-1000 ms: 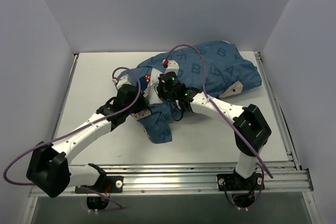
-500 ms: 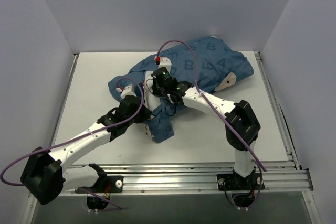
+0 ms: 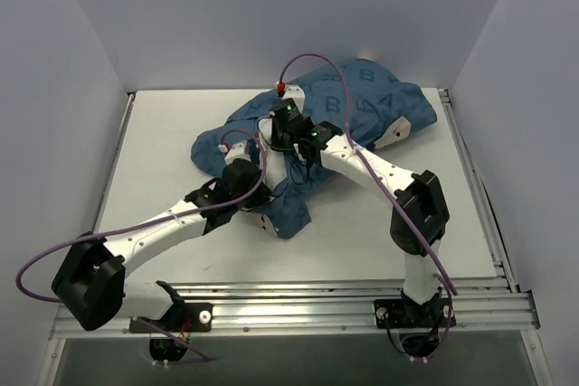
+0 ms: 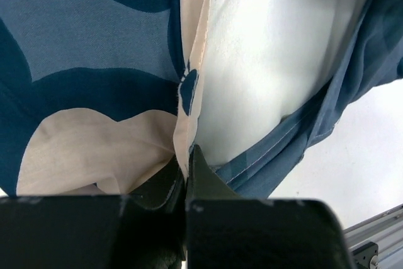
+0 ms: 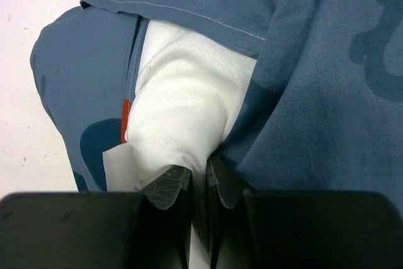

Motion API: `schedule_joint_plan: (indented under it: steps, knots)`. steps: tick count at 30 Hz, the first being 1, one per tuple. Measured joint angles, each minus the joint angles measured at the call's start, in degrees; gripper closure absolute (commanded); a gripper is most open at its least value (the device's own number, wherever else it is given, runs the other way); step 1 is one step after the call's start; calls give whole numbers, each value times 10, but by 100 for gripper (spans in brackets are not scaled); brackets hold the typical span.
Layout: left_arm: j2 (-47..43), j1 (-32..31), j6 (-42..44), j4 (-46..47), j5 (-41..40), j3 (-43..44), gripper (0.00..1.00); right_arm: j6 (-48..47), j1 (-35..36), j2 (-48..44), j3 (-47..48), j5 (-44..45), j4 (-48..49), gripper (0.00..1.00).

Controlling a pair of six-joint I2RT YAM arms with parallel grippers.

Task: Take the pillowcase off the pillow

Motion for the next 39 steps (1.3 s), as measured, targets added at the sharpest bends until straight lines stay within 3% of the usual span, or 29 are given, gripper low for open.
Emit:
schedule_joint_plan:
  steps: [8,11,12,15,26,32,39]
  knots:
    - [1,-6,17,2,-19,10,97,-15,-26,-15,-5,-39,-13,100]
    - [-10,-14,18,13,-19,-8,97,-22,-23,-56,-74,-46,18,81]
    - [-11,-17,18,20,-19,-16,97,-25,-20,-75,-103,-45,30,67]
    - [-11,-22,16,40,-12,-38,97,-37,-8,-112,-148,-42,43,50]
    - [-22,-24,-11,97,-4,-95,97,-54,54,-209,-286,7,119,51]
    - [-27,-26,-16,110,-4,-111,97,-21,28,-234,-413,36,148,52]
    - [-29,-30,-16,120,-7,-113,97,43,-17,-398,-521,85,127,42]
